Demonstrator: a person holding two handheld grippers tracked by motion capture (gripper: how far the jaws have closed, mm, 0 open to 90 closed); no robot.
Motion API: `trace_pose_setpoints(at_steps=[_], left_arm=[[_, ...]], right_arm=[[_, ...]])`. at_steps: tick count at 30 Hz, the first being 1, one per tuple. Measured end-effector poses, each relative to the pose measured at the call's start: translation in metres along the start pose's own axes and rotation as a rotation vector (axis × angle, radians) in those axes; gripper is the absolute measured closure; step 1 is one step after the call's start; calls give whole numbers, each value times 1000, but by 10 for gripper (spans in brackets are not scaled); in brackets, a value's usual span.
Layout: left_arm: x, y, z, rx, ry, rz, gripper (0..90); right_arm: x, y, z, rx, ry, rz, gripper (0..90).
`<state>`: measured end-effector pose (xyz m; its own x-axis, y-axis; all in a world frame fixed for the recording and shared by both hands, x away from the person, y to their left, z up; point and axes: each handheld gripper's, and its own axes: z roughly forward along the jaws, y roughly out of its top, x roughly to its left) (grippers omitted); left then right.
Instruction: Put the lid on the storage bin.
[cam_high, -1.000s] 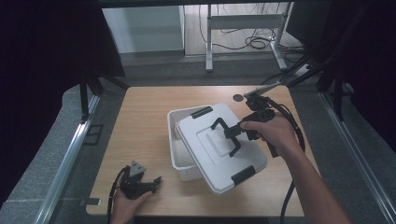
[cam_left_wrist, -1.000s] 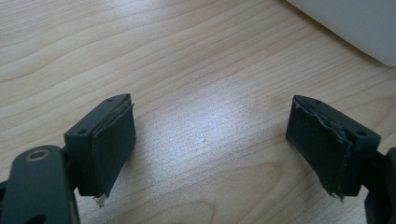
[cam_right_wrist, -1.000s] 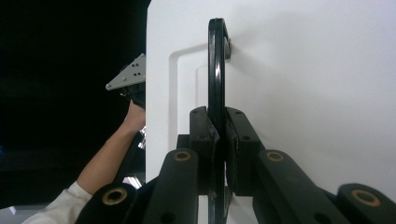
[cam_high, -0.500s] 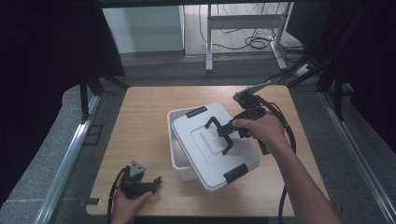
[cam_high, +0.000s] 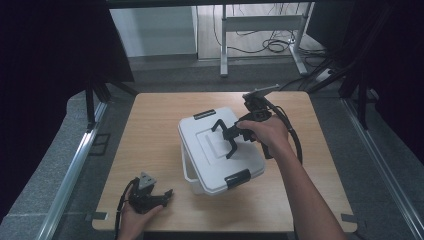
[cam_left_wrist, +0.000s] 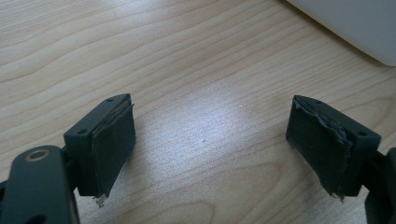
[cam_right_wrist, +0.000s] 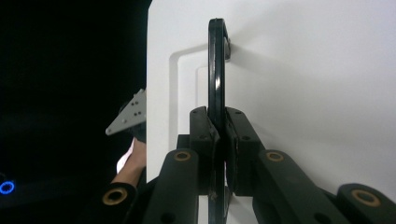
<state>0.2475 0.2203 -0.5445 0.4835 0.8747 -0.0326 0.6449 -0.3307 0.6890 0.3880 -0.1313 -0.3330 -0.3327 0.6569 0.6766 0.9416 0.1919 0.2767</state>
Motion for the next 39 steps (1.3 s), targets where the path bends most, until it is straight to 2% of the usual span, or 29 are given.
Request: trace_pose_setpoints(at_steps=[16, 21, 24, 28, 32, 34, 39], left_arm=[[0, 0, 0, 1, -1, 1, 156], [0, 0, 0, 1, -3, 3, 156], [0, 0, 0, 0, -4, 4, 156], [0, 0, 0, 1, -5, 5, 156], [0, 0, 0, 1, -5, 4, 156], [0, 0, 0, 1, -5, 5, 156], [0, 0, 0, 1, -6, 5, 156]], right_arm=[[-6, 16, 17, -44, -6, 104, 826], [-8, 21, 21, -88, -20, 137, 826], [-10, 23, 25, -88, -18, 153, 826], [-15, 24, 31, -88, -18, 167, 826], [-25, 23, 38, -88, -19, 207, 826], [-29, 22, 40, -99, -3, 226, 828], [-29, 21, 39, -102, 2, 226, 827]])
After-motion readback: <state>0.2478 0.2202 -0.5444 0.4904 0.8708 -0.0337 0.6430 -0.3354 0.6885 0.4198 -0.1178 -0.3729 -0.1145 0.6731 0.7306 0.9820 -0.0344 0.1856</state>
